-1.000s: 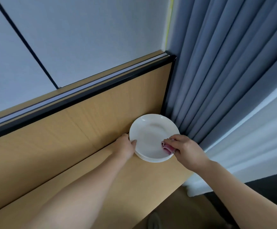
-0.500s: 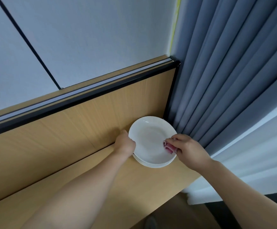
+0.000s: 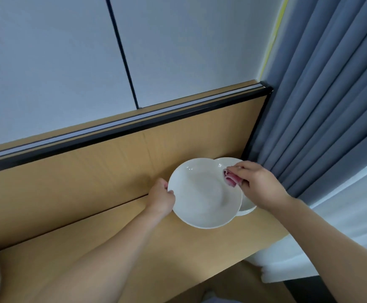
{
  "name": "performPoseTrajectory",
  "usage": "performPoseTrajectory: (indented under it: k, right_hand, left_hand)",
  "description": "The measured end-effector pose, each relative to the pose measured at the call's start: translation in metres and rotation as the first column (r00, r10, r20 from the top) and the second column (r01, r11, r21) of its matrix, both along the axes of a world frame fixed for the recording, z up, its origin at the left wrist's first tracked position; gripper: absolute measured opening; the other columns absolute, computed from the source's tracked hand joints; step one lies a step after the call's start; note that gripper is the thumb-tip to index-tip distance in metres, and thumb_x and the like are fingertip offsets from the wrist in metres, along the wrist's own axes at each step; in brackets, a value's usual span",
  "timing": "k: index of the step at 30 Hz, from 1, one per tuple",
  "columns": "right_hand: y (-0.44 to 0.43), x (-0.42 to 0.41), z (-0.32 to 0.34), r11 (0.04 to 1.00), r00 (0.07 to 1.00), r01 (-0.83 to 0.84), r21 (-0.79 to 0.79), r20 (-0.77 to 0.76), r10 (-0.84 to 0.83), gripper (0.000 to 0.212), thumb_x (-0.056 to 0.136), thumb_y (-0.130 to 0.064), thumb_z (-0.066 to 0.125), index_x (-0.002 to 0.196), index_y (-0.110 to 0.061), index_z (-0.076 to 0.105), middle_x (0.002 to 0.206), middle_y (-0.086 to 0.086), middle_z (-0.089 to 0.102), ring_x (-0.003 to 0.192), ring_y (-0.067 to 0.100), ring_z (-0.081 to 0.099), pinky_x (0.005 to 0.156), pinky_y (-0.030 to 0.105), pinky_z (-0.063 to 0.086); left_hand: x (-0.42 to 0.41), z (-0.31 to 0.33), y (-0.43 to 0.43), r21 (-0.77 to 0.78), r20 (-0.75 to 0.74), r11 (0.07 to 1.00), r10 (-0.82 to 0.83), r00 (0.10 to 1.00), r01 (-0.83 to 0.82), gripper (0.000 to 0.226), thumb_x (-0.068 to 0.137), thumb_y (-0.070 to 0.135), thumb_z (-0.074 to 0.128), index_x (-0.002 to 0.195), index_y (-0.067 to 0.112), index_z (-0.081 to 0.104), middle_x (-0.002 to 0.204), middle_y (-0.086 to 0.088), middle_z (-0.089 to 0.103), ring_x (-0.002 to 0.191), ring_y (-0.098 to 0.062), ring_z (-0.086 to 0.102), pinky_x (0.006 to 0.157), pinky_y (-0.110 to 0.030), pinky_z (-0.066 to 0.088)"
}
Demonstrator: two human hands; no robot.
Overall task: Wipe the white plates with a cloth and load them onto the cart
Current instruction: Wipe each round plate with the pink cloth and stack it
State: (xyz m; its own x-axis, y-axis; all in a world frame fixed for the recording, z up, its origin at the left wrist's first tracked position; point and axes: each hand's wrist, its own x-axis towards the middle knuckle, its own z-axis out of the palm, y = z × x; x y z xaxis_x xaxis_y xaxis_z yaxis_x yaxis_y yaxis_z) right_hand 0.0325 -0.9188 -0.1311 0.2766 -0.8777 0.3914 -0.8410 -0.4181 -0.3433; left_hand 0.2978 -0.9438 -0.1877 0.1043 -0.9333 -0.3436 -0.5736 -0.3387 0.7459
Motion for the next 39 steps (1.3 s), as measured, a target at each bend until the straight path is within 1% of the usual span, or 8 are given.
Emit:
performPoseTrajectory:
  k: [4,9,15,22,30,32,35,39]
  right_hand:
    - [0.001,0.053,-0.013,0.997,0.999,-0.052,0.053,0.02,0.051,0.016,0.092,-0.014,0.057,0.085,-0.011,0.071,0.081,0.007,0.063,0.074,0.026,0.06,0.06,0.037,0.052]
    - [0.016,0.132,-0.02,0.977,0.985,-0.17,0.129,0.012,0.17,0.021,0.091,-0.009,0.053,0.078,-0.021,0.064,0.077,-0.001,0.055,0.069,0.018,0.049,0.058,0.034,0.048]
    - [0.038,0.22,-0.036,0.932,0.952,-0.306,0.195,0.059,0.301,0.039,0.097,-0.036,0.035,0.08,-0.019,0.066,0.078,0.001,0.057,0.075,0.019,0.054,0.061,0.036,0.05]
    - [0.048,0.275,-0.058,0.91,0.942,-0.33,0.25,0.024,0.335,0.025,0.085,-0.001,0.06,0.098,-0.017,0.072,0.091,0.004,0.064,0.085,0.025,0.06,0.065,0.036,0.053]
    - [0.051,0.303,-0.072,0.885,0.921,-0.375,0.276,0.004,0.39,0.02,0.09,-0.009,0.051,0.09,-0.018,0.069,0.085,0.002,0.06,0.079,0.022,0.055,0.061,0.031,0.05]
    - [0.049,0.31,-0.081,0.877,0.919,-0.37,0.307,-0.021,0.395,0.019,0.091,-0.008,0.052,0.087,-0.018,0.067,0.084,0.001,0.058,0.078,0.022,0.054,0.061,0.03,0.049]
    - [0.046,0.326,-0.098,0.882,0.93,-0.318,0.349,-0.069,0.362,0.019,0.088,-0.007,0.052,0.08,-0.021,0.062,0.08,-0.003,0.054,0.075,0.021,0.052,0.061,0.032,0.049]
    - [0.048,0.355,-0.117,0.919,0.97,-0.125,0.373,-0.146,0.192,0.017,0.082,-0.007,0.053,0.085,-0.022,0.061,0.085,-0.001,0.06,0.077,0.028,0.058,0.061,0.03,0.046]
  left_hand:
    - [0.061,-0.006,0.036,0.012,-0.012,0.997,0.075,0.997,-0.075,0.007,0.091,0.012,0.046,0.097,0.014,0.047,0.086,-0.001,0.058,0.073,-0.019,0.055,0.062,-0.031,0.046]
    - [0.141,-0.024,0.085,0.081,0.005,0.976,0.2,0.98,-0.2,0.005,0.092,0.012,0.044,0.093,0.017,0.047,0.084,-0.002,0.058,0.07,-0.018,0.054,0.062,-0.032,0.046]
    - [0.213,-0.042,0.136,0.124,0.084,0.948,0.285,0.955,-0.294,0.006,0.093,0.01,0.042,0.091,0.013,0.046,0.079,-0.001,0.053,0.066,-0.015,0.048,0.056,-0.027,0.038]
    - [0.251,-0.057,0.161,0.157,0.117,0.929,0.32,0.94,-0.336,0.005,0.094,0.011,0.043,0.095,0.013,0.048,0.081,0.0,0.054,0.069,-0.013,0.049,0.055,-0.026,0.037]
    - [0.256,-0.067,0.171,0.189,0.094,0.918,0.336,0.937,-0.348,0.006,0.096,0.015,0.044,0.099,0.014,0.05,0.087,-0.001,0.057,0.072,-0.011,0.052,0.056,-0.025,0.039]
    - [0.258,-0.067,0.172,0.199,0.111,0.928,0.299,0.948,-0.316,0.011,0.097,0.02,0.047,0.105,0.015,0.052,0.088,0.002,0.058,0.075,-0.011,0.055,0.058,-0.026,0.043]
    - [0.266,-0.064,0.172,0.172,0.265,0.973,0.104,0.959,-0.154,0.027,0.096,0.031,0.053,0.119,0.018,0.05,0.103,0.002,0.062,0.091,-0.017,0.06,0.077,-0.031,0.052]
    - [0.283,-0.06,0.18,0.183,0.347,0.963,-0.253,0.903,0.199,0.072,0.095,0.042,0.05,0.152,0.025,0.011,0.142,0.003,0.047,0.121,-0.021,0.051,0.099,-0.036,0.045]
